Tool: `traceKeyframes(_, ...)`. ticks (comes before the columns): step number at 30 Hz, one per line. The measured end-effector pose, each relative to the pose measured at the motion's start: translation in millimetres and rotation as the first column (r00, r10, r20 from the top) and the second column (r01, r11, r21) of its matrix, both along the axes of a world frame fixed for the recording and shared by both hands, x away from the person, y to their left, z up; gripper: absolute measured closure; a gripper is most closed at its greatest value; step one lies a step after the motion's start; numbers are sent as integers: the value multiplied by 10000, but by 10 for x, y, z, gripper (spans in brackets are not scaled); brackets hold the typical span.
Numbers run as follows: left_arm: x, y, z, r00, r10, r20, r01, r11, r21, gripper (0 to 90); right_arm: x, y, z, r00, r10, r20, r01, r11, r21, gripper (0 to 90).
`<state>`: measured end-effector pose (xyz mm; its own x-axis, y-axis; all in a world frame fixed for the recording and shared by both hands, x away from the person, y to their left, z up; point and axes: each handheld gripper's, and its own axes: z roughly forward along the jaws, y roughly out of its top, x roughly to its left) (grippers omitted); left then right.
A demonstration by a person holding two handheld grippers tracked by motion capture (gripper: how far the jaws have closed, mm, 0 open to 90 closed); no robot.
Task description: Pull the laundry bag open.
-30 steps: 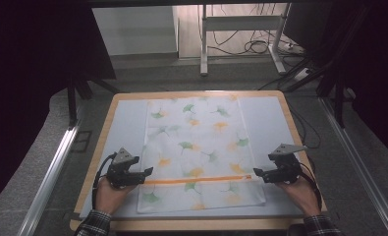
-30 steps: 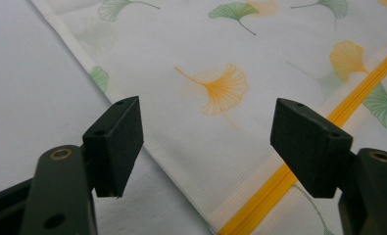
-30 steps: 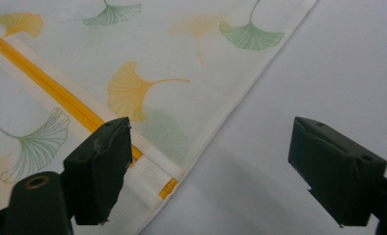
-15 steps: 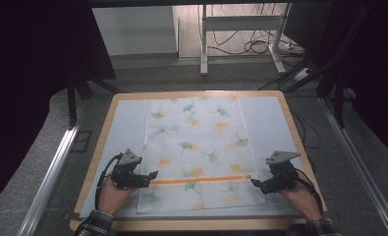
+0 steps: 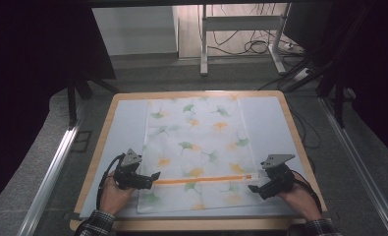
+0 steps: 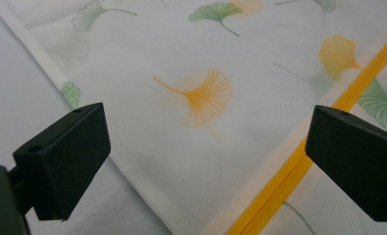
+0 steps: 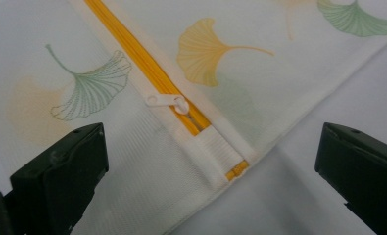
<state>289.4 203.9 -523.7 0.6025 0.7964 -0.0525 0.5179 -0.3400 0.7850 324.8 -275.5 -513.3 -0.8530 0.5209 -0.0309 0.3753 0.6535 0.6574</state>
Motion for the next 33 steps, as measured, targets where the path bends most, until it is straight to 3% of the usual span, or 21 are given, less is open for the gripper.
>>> traceKeyframes(5, 7, -11, 6, 10000, -64, 5, 64, 9998, -191, 22, -3, 1, -35, 9984, 556, -117, -556, 9984, -18, 1)
traceKeyframes(12, 11, -153, 21, 9985, -508, -202, 509, 9987, 23, 22, -11, 61, -64, 9909, 1343, 85, -1343, 9909, -3, 3)
traceKeyframes(19, 31, -320, 53, 9955, -862, -401, 874, 9957, 296, 18, 43, 56, -147, 9889, 1486, -53, -1486, 9888, 117, 3)
traceKeyframes(27, 51, -643, 135, 9799, -1937, -474, 1961, 9792, 522, 27, 17, 81, -165, 9915, 1297, 65, -1297, 9915, -76, 0)
traceKeyframes(33, 77, -932, 170, 9634, -2649, -413, 2670, 9619, 580, 106, 18, 62, -169, 9925, 1223, -8, -1223, 9925, -36, 0)
